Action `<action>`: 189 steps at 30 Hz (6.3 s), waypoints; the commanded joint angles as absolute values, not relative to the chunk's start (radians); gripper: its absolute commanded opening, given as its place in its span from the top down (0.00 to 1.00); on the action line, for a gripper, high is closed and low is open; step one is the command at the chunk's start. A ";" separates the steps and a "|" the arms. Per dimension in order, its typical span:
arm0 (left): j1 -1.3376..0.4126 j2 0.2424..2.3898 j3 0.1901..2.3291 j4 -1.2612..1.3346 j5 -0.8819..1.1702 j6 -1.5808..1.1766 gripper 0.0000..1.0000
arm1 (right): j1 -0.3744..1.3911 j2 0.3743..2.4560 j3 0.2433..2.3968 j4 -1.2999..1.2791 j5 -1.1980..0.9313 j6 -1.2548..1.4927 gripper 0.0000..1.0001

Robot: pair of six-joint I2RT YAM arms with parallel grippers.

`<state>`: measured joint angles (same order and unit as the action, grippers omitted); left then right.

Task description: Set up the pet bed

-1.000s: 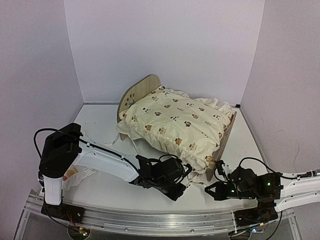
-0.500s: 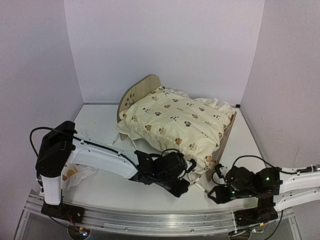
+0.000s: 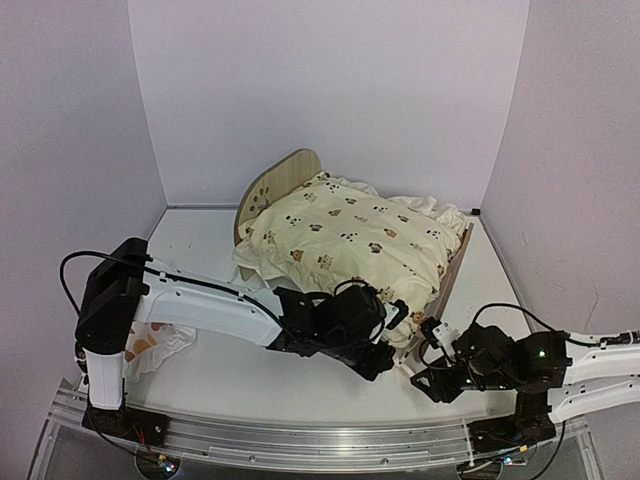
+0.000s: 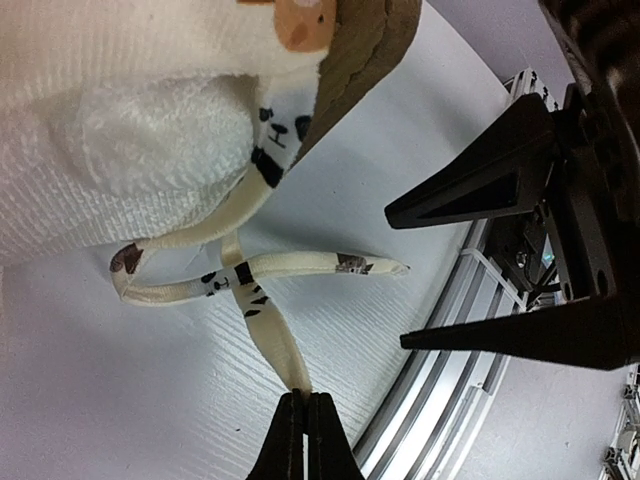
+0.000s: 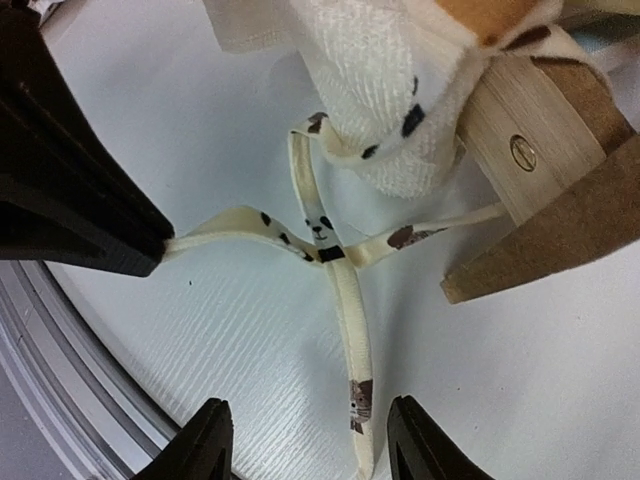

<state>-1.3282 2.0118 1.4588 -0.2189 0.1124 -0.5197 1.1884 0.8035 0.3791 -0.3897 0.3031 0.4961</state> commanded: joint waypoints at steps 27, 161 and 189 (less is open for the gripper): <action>-1.292 2.019 1.496 -0.203 0.172 -0.494 1.00 | 1.193 1.136 0.325 0.184 0.435 0.127 0.77; -1.276 1.910 1.091 0.423 0.197 -0.298 0.57 | 1.193 1.146 0.555 -0.237 0.413 0.299 1.00; -1.192 1.959 1.206 0.372 0.405 -0.291 0.59 | 1.194 1.119 0.538 -0.212 0.408 0.285 1.00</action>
<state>-1.1902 1.9289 1.1434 0.3681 0.3306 -0.3114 1.1900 1.1362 0.5365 -0.2329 0.4105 0.2886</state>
